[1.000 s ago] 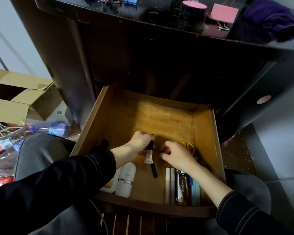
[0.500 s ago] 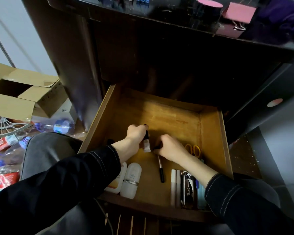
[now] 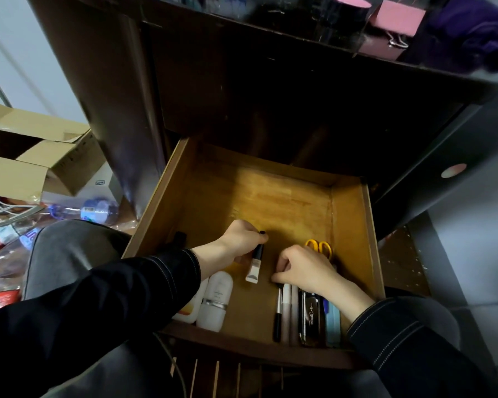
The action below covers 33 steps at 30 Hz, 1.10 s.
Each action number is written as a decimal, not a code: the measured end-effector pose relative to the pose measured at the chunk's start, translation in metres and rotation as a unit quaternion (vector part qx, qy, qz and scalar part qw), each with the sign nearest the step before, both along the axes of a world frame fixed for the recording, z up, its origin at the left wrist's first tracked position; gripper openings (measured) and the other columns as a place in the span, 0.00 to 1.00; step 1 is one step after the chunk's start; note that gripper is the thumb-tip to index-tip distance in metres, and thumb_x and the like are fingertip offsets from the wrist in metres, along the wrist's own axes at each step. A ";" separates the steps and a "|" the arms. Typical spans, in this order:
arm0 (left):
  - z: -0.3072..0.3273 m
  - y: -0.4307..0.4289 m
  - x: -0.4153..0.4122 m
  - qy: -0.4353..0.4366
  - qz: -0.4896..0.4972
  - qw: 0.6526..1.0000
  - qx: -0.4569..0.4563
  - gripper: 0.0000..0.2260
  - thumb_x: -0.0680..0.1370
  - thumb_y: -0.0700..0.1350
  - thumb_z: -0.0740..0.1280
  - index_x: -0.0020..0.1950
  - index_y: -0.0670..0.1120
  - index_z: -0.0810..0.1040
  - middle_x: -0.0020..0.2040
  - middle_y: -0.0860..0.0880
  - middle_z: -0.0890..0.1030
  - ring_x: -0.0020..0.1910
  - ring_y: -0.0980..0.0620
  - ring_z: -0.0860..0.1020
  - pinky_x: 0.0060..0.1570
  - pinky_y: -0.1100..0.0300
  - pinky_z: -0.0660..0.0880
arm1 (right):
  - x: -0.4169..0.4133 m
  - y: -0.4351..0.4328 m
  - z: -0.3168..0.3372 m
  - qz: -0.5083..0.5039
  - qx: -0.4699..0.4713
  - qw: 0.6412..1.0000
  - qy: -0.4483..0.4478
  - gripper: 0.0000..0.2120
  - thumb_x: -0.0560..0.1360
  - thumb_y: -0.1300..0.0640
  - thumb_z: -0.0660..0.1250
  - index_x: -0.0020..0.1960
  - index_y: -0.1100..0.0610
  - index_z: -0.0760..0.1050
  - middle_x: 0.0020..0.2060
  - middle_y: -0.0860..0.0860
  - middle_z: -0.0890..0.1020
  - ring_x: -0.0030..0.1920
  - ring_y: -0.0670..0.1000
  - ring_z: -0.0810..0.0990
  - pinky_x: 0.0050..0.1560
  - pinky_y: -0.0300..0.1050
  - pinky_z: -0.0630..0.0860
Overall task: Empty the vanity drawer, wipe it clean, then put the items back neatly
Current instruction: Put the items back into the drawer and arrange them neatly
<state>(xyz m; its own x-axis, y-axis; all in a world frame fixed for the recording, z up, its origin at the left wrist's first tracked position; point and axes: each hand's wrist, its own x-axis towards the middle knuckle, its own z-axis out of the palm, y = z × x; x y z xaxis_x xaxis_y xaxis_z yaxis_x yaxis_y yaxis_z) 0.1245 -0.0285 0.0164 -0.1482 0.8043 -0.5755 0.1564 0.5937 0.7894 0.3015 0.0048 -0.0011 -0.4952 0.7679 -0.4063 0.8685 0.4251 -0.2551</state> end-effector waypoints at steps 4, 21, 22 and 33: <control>-0.006 -0.003 0.003 0.026 -0.066 0.997 -0.028 0.08 0.78 0.44 0.71 0.48 0.40 0.79 0.38 0.46 0.76 0.34 0.50 0.78 0.33 0.54 0.83 | 0.006 -0.003 0.002 0.011 -0.018 1.000 0.010 0.10 0.69 0.41 0.76 0.42 0.47 0.81 0.37 0.41 0.82 0.39 0.41 0.79 0.37 0.45 0.77; -0.024 -0.025 0.022 0.028 -0.181 0.980 -0.073 0.10 0.76 0.37 0.74 0.55 0.41 0.77 0.45 0.41 0.82 0.38 0.46 0.85 0.39 0.53 0.84 | 0.015 0.004 -0.001 0.030 -0.082 0.994 0.072 0.05 0.71 0.49 0.74 0.47 0.47 0.83 0.42 0.42 0.83 0.42 0.44 0.80 0.43 0.53 0.81; -0.025 -0.026 0.023 0.027 -0.183 0.980 -0.070 0.10 0.75 0.37 0.74 0.54 0.41 0.78 0.45 0.41 0.81 0.36 0.46 0.85 0.38 0.53 0.84 | 0.015 0.004 -0.001 0.030 -0.079 0.994 0.073 0.05 0.71 0.50 0.74 0.46 0.47 0.83 0.41 0.43 0.83 0.41 0.45 0.81 0.42 0.53 0.80; -0.039 -0.033 0.030 0.035 -0.185 0.981 -0.050 0.10 0.73 0.32 0.75 0.48 0.41 0.77 0.48 0.37 0.82 0.38 0.40 0.85 0.36 0.48 0.84 | 0.015 0.005 -0.002 0.018 -0.068 0.995 0.072 0.03 0.70 0.52 0.73 0.42 0.50 0.82 0.38 0.47 0.83 0.40 0.49 0.82 0.41 0.53 0.80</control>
